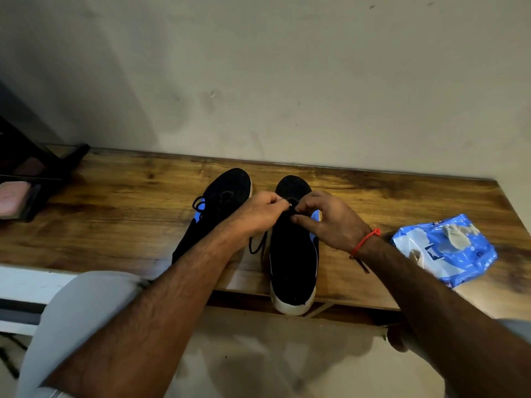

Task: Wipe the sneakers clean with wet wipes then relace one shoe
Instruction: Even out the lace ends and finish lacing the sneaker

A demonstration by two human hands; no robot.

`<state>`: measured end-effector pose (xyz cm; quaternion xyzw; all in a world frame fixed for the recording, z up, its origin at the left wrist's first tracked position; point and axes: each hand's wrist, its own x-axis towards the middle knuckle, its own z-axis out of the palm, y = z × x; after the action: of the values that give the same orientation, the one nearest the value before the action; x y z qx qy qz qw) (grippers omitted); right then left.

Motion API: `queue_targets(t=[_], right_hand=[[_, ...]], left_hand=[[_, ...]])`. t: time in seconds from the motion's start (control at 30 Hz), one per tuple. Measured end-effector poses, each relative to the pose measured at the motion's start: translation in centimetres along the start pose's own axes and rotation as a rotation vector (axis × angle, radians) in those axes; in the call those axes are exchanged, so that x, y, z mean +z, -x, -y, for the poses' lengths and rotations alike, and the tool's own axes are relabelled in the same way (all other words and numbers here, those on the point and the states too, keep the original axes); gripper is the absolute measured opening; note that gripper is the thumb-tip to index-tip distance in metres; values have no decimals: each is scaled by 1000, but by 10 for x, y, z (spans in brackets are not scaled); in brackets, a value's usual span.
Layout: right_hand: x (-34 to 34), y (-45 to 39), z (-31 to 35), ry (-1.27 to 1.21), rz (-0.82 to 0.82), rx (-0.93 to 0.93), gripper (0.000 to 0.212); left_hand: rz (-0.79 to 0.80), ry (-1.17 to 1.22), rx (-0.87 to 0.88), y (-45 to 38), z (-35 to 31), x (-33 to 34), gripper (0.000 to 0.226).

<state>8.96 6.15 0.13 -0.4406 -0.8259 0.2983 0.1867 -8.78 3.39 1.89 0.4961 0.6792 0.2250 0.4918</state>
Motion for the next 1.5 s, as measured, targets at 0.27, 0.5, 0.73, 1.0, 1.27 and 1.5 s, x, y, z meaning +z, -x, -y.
queue_targets(t=[0.27, 0.5, 0.73, 1.0, 1.27, 1.5], right_hand=[[-42, 1, -4, -83, 72, 153, 10], [-61, 10, -6, -41, 304, 192, 9], [-64, 19, -9, 96, 567, 326, 15], [-57, 11, -9, 12, 55, 191, 33], [-8, 4, 23, -515, 149, 174, 23], [2, 2, 22, -404, 54, 232, 33]], left_hand=[[-231, -103, 114, -14, 17, -8, 5], [-353, -488, 73, -22, 35, -8, 8], [-428, -665, 28, -24, 44, -3, 11], [-147, 226, -4, 0, 7, -18, 14], [162, 1253, -57, 6, -7, -11, 32], [97, 1319, -103, 5, -4, 0, 32]])
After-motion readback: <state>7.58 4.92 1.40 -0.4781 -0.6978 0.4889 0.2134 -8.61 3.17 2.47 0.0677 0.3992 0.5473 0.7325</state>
